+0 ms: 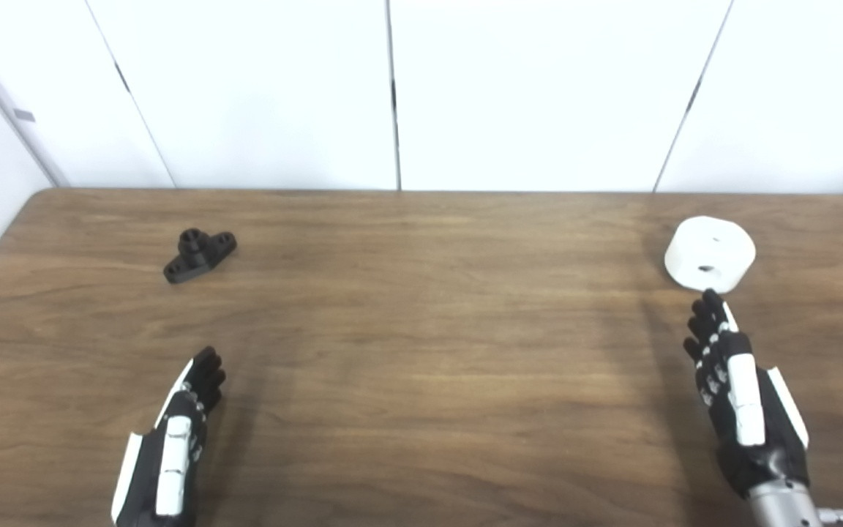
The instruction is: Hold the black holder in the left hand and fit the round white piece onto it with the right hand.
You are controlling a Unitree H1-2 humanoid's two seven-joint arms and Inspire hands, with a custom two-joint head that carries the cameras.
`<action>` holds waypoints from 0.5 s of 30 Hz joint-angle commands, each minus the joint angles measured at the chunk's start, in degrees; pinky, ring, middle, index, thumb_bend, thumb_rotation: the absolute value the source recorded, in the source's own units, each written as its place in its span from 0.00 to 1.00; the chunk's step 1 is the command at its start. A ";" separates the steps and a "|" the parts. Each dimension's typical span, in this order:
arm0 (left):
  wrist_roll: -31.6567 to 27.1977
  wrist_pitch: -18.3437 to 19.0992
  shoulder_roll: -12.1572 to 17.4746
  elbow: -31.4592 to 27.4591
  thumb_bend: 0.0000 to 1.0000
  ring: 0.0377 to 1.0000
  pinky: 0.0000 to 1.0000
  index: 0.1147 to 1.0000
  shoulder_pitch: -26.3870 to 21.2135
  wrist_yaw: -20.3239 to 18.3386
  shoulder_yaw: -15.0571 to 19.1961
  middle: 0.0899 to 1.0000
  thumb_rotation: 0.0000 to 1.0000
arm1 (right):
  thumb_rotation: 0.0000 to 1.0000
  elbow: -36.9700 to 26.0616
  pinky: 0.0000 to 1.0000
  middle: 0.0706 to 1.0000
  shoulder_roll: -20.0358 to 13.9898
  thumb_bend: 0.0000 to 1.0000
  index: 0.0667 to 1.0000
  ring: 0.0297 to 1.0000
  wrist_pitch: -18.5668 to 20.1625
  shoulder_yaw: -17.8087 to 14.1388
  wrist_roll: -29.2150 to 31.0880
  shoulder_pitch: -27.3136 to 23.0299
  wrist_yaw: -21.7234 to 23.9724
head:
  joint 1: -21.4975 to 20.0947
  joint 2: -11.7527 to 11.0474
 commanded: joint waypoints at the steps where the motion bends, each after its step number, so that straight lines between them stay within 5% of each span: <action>1: 0.79 -2.45 -2.30 -0.23 0.55 0.95 0.98 0.93 0.80 0.59 -0.59 0.95 0.94 | 1.00 -1.16 1.00 1.00 0.64 0.53 0.99 1.00 -5.53 0.57 0.15 10.82 0.27 | 0.06 0.05; 15: 2.19 -3.19 -1.84 -0.44 0.52 0.95 0.98 0.95 1.40 1.10 -0.87 0.95 0.96 | 1.00 -1.67 1.00 0.98 0.73 0.53 0.99 0.99 -5.24 0.56 0.25 11.18 0.05 | -0.80 0.87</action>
